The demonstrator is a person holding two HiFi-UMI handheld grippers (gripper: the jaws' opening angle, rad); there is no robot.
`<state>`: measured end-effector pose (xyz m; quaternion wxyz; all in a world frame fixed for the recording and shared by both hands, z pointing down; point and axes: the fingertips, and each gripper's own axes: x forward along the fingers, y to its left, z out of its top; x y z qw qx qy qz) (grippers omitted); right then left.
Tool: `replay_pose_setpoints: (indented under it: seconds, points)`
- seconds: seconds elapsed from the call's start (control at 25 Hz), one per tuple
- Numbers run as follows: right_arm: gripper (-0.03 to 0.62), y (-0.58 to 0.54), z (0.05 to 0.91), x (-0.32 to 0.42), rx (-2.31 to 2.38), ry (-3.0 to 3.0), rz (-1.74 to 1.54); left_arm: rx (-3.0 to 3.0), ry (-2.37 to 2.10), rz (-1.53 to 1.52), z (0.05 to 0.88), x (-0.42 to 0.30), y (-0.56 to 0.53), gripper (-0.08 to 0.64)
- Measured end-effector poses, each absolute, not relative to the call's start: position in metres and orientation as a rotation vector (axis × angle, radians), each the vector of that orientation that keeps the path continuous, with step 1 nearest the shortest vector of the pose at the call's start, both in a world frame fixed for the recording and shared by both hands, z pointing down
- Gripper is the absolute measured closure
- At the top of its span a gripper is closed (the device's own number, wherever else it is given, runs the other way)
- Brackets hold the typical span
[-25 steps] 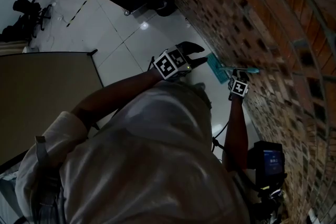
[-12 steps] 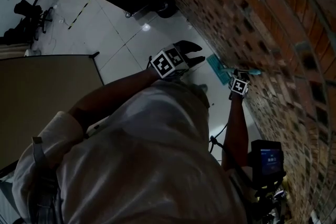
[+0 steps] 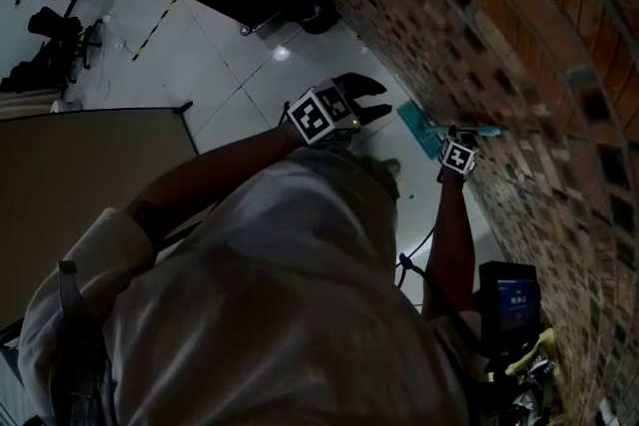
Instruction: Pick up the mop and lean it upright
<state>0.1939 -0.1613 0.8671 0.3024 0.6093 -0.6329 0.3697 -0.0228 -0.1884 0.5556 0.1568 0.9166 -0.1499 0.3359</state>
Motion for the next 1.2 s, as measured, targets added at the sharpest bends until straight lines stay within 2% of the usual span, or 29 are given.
replay_pose_setpoints:
  seconds: [0.32,1.2]
  points:
    - [0.480,-0.160,0.855,0.186,1.640,-1.710,0.987,2.623,-0.397,0.964,0.554,-0.021,-0.180,0.405]
    - [0.482,-0.135,0.741,0.185,1.730,-1.791,0.872,2.697,-0.209,0.800,0.523,0.039,-0.159,0.419]
